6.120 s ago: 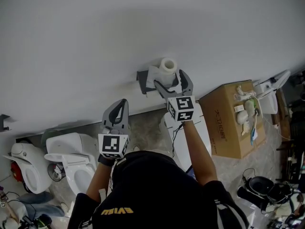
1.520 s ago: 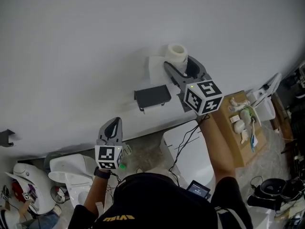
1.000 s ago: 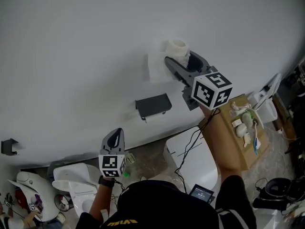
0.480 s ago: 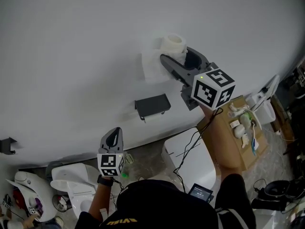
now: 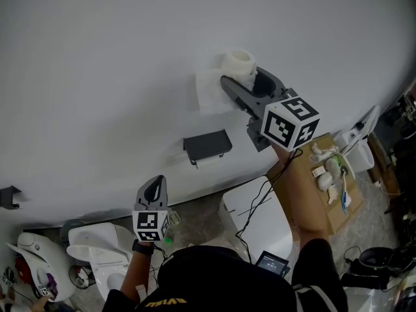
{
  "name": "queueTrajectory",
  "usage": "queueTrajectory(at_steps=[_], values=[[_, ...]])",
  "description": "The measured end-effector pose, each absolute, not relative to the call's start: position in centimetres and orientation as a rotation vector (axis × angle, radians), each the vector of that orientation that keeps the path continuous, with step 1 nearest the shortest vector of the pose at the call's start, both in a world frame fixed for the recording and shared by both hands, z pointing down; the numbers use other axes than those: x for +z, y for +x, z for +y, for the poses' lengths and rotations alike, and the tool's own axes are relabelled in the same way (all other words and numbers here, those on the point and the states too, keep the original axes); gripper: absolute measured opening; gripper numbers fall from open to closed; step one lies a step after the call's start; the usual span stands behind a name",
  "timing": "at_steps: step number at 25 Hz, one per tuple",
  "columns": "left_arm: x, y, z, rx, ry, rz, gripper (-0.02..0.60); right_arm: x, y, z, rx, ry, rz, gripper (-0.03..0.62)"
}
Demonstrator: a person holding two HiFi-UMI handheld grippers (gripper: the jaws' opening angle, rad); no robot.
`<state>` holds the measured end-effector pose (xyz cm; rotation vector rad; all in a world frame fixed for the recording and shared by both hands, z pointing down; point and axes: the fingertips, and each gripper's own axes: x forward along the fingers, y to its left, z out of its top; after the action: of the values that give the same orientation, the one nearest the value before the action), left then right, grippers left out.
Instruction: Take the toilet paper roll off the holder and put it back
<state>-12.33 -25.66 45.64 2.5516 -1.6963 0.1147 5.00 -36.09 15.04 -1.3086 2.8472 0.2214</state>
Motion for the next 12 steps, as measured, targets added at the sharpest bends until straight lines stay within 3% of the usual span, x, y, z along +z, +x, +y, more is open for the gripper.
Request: queueTrajectory(at_steps=[12], values=[[46.3, -14.2, -25.2, 0.105, 2.498, -1.742, 0.011, 17.8, 4.5, -37.0, 0.193, -1.347, 2.843, 0.278]])
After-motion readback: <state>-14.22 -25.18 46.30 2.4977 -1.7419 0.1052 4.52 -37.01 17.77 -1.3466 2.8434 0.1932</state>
